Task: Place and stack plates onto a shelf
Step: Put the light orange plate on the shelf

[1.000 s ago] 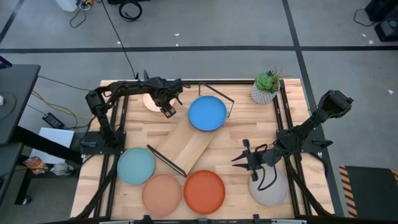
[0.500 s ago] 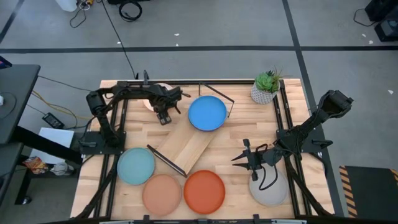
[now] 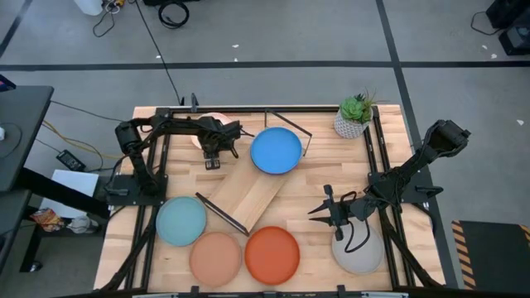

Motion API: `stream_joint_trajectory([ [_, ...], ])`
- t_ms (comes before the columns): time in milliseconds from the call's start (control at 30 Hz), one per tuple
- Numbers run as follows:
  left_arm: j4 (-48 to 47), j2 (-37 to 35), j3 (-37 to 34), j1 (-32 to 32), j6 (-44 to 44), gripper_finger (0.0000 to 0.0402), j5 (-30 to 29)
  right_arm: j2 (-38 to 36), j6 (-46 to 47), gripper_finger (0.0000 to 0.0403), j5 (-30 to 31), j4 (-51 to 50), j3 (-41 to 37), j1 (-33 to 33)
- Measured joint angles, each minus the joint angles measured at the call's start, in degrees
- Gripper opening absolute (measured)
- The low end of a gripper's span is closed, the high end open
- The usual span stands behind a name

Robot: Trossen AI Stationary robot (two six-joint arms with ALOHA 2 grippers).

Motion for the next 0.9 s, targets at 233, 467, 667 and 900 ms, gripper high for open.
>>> stream_joint_trajectory([
  [233,-1.39,0.0,0.04,-0.19,1.12,0.0014,0.07,0.0,-0.09,0.0091,-0.04,-0.04,0.02,0.0],
  [467,-8.99,-2.51,2.18,-3.26,0.72,0.0014,0.54,0.0,-0.24,0.0091,-0.09,-0.19,0.04,0.02],
  [667,-17.65,-10.47,5.83,-8.5,-1.55,0.0014,0.21,0.0,-0.37,0.0091,-0.13,0.0,0.04,0.0],
  [900,-21.23,-20.03,6.05,-14.87,8.35,0.0013,-0.37,0.0,-2.33,0.0091,2.43,0.09,0.04,-0.14],
])
